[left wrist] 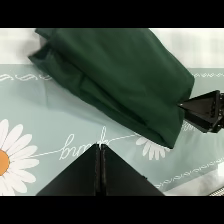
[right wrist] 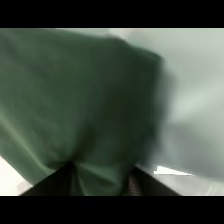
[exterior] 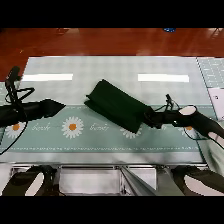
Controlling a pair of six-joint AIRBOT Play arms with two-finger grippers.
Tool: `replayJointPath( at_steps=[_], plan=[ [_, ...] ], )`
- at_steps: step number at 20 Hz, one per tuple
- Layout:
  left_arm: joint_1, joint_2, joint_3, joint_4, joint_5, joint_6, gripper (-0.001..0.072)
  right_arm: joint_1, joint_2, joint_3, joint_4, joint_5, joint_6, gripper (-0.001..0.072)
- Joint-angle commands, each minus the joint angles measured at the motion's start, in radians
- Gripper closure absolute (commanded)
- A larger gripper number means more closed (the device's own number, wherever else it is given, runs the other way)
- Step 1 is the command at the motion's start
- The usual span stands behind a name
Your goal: Fold the shirts.
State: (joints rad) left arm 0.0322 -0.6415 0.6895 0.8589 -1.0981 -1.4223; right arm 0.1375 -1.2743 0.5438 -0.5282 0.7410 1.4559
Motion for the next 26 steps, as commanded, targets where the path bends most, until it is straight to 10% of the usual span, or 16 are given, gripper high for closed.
replayJointPath(
  at_steps=[1, 3, 16, 26],
  plan=[
    [-0.002, -0.003, -0.003, 0.001, 0.011, 0.000, 0.0689, 0.085, -0.132, 0.134, 0.102, 0.024, -0.111, 0.0466],
    [-0.002, -0.008, -0.003, 0.001, 0.022, 0.000, 0.0689, 0.135, -0.177, 0.266, 0.101, 0.056, -0.171, 0.0686],
    [-0.002, -0.028, -0.145, 0.005, 0.051, 0.001, 0.0689, -0.044, -0.196, 1.301, -0.419, 0.502, 0.163, 0.0686],
    [-0.002, -0.028, -0.156, 0.005, 0.089, 0.076, 0.0689, -0.673, -0.061, 1.380, -0.438, 0.919, 0.272, 0.0687]
  ],
)
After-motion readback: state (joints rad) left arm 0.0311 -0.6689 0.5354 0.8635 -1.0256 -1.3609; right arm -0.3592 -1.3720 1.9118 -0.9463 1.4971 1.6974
